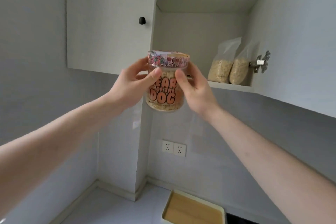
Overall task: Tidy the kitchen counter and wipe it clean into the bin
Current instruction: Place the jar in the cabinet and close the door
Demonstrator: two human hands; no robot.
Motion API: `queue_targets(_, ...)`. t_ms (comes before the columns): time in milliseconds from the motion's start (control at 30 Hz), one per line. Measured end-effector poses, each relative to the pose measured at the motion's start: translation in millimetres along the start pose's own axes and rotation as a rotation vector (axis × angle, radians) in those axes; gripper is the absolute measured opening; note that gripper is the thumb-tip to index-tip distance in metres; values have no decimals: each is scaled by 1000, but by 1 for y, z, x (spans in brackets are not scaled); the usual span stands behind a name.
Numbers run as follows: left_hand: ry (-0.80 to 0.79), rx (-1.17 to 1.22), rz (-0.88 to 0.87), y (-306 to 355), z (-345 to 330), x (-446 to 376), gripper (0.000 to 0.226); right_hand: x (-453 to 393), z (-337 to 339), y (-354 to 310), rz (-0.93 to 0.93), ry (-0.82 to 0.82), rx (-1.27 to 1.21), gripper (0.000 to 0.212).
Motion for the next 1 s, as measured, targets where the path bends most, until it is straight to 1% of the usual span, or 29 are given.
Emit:
queue_targets(67,-3,2,2,9,1,-24,45,-20,7,-13,22,58,43,46)
queue_targets(133,1,6,8,17,0,-47,48,-38,14,-25,34,117,109,49)
queue_targets(233,19,-12,12,30,-4,-78,44,-60,24,-34,24,174,184,52)
queue_targets(367,4,-59,29,34,-18,-108,47,-83,35,-28,-22,202,260,60)
queue_targets(467,8,-94,46,28,-27,-128,50,-98,43,-16,-67,181,287,61)
queue_targets(500,9,-102,60,25,-30,-132,56,-101,45,-12,-91,167,300,65)
queue_targets(567,14,-119,99,20,-35,-140,71,-107,50,-4,-148,152,332,81)
queue_targets(600,11,-126,111,18,-38,-143,71,-110,54,2,-178,148,344,89)
queue_targets(667,-7,-131,117,16,-47,-146,59,-114,60,14,-229,150,360,99)
queue_targets(733,-5,-134,122,12,-56,-149,53,-115,64,21,-248,154,363,95)
queue_targets(900,10,-157,150,-3,-77,-153,61,-116,75,42,-288,160,340,67)
queue_targets(1000,-3,-153,152,-11,-87,-157,59,-117,82,52,-292,153,315,61)
Point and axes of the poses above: each hand's wrist, its own x-axis away from the middle knuckle, its own z-axis out of the back of the hand, y = z × x, the point moved 6 cm from there along -x, towards the middle knuckle
